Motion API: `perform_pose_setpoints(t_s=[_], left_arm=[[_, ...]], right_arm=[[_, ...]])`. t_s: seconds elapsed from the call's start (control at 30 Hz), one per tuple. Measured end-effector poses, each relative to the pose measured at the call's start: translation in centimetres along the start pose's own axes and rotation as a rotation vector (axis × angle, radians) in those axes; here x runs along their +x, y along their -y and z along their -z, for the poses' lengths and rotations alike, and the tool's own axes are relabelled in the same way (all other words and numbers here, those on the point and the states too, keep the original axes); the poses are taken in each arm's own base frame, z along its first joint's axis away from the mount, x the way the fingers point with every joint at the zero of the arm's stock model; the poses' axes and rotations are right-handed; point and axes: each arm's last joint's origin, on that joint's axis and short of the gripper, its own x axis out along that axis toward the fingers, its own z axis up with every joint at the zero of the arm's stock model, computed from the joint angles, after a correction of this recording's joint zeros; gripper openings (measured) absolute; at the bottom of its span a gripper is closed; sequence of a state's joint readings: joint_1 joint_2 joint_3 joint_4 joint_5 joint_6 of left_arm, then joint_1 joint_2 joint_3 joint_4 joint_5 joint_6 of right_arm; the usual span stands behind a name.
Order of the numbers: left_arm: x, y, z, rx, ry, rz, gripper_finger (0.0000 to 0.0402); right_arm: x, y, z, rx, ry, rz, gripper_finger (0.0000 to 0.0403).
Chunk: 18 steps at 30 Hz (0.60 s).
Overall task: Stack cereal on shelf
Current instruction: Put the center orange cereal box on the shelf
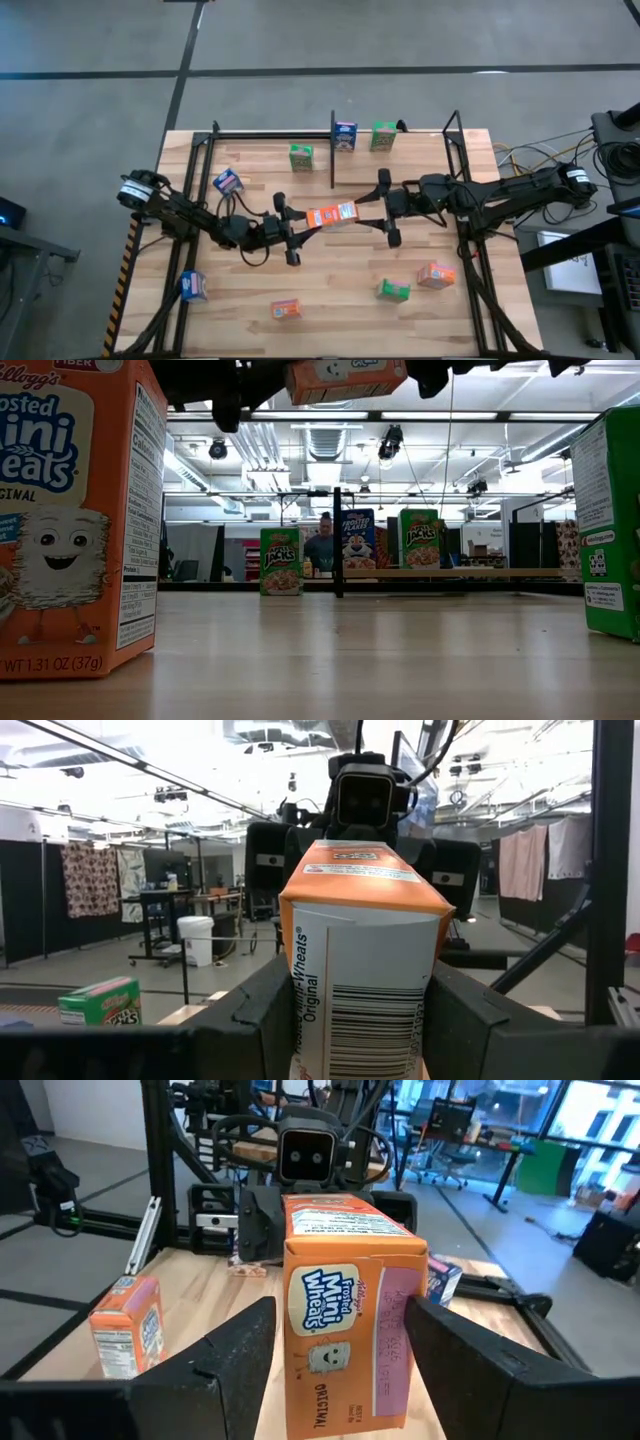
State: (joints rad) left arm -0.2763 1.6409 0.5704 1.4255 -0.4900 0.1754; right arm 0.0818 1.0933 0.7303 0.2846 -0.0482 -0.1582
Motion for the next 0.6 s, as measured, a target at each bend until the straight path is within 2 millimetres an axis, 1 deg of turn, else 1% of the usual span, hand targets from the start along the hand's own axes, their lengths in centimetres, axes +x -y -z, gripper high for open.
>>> perform_pose_setpoints(t_s=[0.27, 0.4, 0.5, 0.6], left_arm=[[0.04, -0.04, -0.07, -0.002, 0.005, -0.005, 0.0147], [0.03, -0.05, -0.05, 0.003, 0.004, -0.004, 0.0147], [-0.03, -0.06, 0.01, 0.011, 0.002, -0.002, 0.0146], [-0.13, -0.10, 0.12, 0.014, -0.003, -0.001, 0.0142]], right_arm=[[0.11, 0.09, -0.12, -0.018, 0.008, 0.025, 0.0216], [0.17, 0.11, -0.28, -0.017, 0.007, 0.025, 0.0207], [0.12, 0.13, -0.39, 0.016, 0.009, 0.025, 0.0202], [-0.19, 0.15, -0.66, 0.046, 0.019, 0.025, 0.0212]])
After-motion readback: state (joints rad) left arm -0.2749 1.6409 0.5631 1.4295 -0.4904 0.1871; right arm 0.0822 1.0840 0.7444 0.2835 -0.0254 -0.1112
